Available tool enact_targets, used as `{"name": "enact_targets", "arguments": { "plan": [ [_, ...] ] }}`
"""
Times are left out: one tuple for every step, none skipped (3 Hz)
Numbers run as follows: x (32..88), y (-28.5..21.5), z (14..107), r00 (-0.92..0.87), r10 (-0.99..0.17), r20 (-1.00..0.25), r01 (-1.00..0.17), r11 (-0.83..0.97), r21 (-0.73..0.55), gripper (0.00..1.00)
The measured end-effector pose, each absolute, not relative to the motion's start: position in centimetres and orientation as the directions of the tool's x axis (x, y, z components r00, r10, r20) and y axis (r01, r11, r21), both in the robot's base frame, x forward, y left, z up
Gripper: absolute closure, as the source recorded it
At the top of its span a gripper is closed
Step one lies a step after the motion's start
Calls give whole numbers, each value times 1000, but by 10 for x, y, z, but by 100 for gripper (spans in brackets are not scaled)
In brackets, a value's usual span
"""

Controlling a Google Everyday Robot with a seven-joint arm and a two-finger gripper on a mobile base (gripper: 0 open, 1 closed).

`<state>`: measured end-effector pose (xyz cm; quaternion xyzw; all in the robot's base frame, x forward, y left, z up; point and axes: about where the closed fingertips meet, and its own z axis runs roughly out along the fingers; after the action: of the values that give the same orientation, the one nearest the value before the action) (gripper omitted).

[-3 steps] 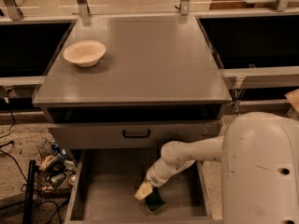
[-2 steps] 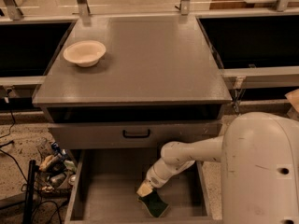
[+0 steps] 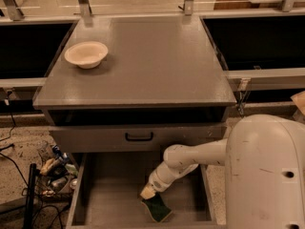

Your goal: Pick sponge from middle drawer and place on counter

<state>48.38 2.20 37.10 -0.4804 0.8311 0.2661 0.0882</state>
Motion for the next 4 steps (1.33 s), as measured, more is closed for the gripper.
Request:
{"name": "enact_targets", "arguments": {
  "plan": [
    [482, 17, 379, -528, -748, -402, -842, 400, 361, 100],
    [480, 5, 403, -532, -738, -416, -841, 406, 357, 100],
    [476, -10, 423, -538, -726, -429, -840, 418, 346, 100],
    [476, -11, 424, -539, -725, -430, -840, 420, 344, 82]
  ]
}}
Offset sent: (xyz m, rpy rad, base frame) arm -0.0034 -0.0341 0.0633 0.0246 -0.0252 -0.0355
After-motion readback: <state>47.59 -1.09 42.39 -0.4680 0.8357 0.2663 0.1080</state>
